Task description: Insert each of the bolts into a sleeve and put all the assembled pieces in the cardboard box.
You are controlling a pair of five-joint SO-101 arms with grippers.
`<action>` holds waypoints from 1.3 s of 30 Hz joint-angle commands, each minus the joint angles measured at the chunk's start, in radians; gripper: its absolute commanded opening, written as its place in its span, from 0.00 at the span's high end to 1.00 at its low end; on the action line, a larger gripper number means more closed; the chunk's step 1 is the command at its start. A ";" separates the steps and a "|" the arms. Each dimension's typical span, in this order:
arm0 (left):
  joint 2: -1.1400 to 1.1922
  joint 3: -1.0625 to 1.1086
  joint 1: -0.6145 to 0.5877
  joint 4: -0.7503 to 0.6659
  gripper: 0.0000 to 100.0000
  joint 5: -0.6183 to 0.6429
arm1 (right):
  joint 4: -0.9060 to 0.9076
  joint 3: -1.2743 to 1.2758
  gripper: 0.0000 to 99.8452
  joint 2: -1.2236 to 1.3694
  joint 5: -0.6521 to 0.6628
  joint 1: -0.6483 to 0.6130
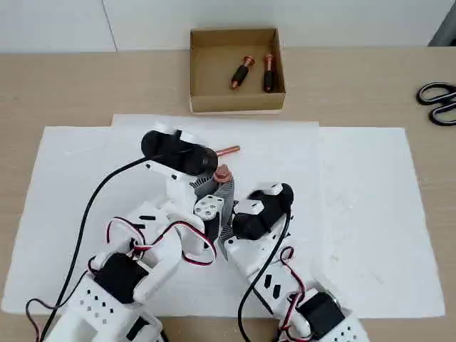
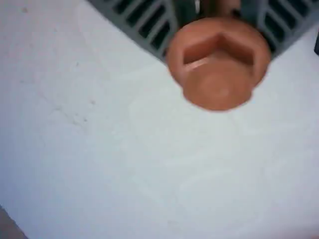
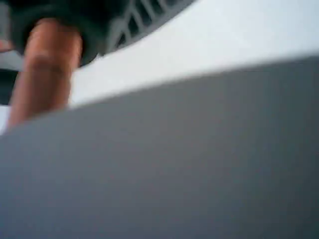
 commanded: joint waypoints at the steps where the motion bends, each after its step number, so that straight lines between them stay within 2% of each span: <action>1: -0.020 -0.004 0.003 0.006 0.99 0.005 | -0.028 -0.008 1.00 -0.010 -0.011 -0.002; 8: -0.018 -0.004 0.003 0.068 0.99 0.005 | -0.028 -0.008 1.00 -0.010 -0.011 -0.002; 23: -0.018 0.067 0.018 0.063 0.99 0.003 | -0.028 -0.008 1.00 -0.012 -0.011 -0.002; 29: -0.020 0.065 0.015 0.069 0.88 0.006 | -0.028 -0.005 1.00 -0.012 -0.011 -0.002; 33: -0.025 0.054 0.014 0.072 0.88 0.005 | -0.030 0.002 1.00 -0.012 -0.011 -0.002; 39: -0.021 -0.047 0.012 0.189 0.87 -0.041 | -0.030 0.002 1.00 -0.012 -0.011 -0.004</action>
